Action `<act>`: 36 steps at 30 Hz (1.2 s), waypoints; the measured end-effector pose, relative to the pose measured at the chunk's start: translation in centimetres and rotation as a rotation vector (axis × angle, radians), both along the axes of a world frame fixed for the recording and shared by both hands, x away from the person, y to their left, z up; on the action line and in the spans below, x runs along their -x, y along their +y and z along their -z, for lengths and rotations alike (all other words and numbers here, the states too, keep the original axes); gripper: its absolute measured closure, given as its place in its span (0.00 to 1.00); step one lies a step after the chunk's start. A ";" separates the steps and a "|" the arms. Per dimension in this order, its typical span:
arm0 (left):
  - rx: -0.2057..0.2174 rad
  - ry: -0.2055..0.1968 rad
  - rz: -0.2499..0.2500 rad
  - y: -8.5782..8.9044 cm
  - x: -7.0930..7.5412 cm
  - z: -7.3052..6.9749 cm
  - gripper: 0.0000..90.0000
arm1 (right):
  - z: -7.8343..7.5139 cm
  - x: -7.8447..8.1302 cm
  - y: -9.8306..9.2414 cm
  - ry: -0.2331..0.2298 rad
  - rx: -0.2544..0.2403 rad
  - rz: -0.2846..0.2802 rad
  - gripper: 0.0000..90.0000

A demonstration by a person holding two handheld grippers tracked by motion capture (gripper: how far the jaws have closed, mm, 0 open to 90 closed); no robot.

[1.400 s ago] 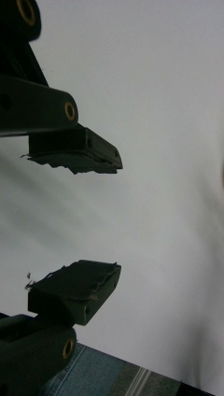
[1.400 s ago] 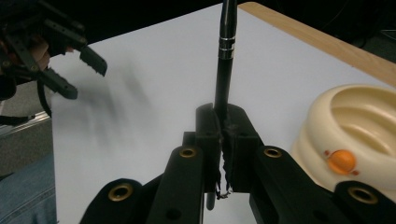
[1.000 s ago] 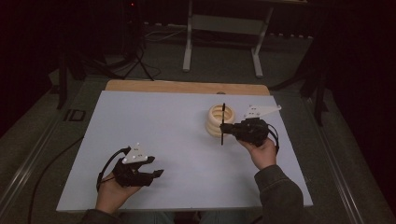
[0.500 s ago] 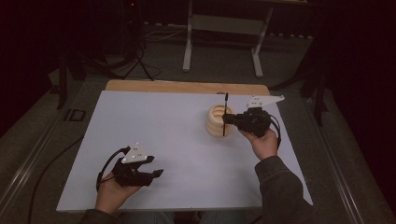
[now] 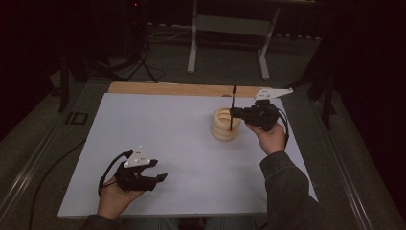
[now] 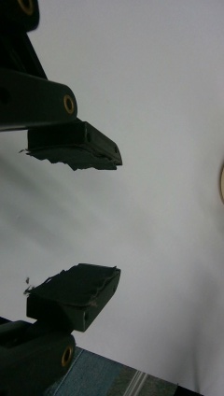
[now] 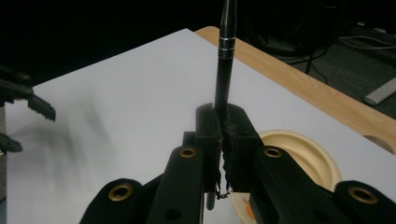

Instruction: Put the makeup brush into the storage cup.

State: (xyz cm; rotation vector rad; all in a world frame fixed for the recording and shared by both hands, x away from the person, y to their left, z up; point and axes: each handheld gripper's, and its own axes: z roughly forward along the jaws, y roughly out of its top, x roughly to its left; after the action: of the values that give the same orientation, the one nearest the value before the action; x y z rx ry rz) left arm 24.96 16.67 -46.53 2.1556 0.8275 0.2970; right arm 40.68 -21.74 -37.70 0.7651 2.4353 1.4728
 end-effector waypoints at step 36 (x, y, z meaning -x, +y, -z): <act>0.008 -0.002 -0.001 0.3 -0.1 -0.1 0.43 | -0.4 -5.8 0.7 0.015 0.003 0.125 0.95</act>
State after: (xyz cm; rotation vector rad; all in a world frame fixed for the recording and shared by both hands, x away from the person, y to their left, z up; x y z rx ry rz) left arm 25.01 16.94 -46.38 2.1471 0.8267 0.2959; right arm 46.47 -21.00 -37.26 0.9129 2.3520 1.4221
